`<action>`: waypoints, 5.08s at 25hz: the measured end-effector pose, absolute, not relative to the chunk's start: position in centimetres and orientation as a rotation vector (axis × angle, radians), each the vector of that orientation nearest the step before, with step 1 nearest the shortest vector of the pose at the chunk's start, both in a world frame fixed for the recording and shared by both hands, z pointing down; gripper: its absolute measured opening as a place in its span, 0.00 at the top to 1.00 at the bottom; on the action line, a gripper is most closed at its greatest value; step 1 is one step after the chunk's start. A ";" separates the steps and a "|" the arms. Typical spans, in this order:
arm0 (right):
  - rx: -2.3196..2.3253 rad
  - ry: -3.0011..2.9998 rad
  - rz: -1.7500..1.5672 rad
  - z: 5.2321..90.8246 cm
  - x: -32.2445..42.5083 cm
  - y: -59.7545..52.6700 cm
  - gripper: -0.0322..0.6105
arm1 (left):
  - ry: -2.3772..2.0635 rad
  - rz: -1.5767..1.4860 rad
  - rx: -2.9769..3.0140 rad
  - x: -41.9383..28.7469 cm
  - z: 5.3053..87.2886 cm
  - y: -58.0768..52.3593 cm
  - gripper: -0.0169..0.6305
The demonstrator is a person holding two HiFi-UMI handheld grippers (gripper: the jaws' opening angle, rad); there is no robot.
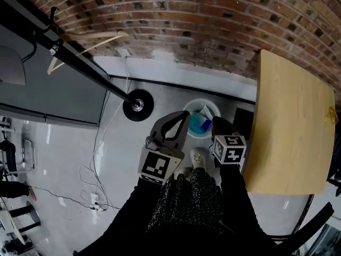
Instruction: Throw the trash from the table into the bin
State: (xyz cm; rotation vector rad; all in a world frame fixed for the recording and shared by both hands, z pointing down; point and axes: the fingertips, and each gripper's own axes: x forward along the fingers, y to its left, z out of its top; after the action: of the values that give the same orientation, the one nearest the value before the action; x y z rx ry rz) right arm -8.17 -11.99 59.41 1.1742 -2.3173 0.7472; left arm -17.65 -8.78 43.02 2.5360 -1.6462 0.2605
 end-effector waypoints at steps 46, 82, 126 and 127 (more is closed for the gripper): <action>2.088 -2.125 0.239 32.2 20.7 -3.7 0.93 | -1.211 0.061 2.954 1.9 28.3 -4.6 0.96; 2.076 -2.078 0.365 37.2 52.7 -18.3 0.93 | -1.472 0.188 2.853 25.5 29.4 -17.5 0.96; 1.934 -1.699 0.667 53.4 65.3 -29.0 0.56 | -1.495 0.449 2.747 28.2 35.4 -23.0 0.96; 1.934 -1.696 0.663 53.4 65.3 -29.1 0.56 | -1.494 0.448 2.745 28.1 35.5 -23.0 0.96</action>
State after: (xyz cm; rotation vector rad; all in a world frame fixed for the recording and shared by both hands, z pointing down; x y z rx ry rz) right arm 65.30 -29.06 53.35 1.9339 -1.6957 0.6630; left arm 28.11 -22.99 35.53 2.7447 -1.4941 0.4484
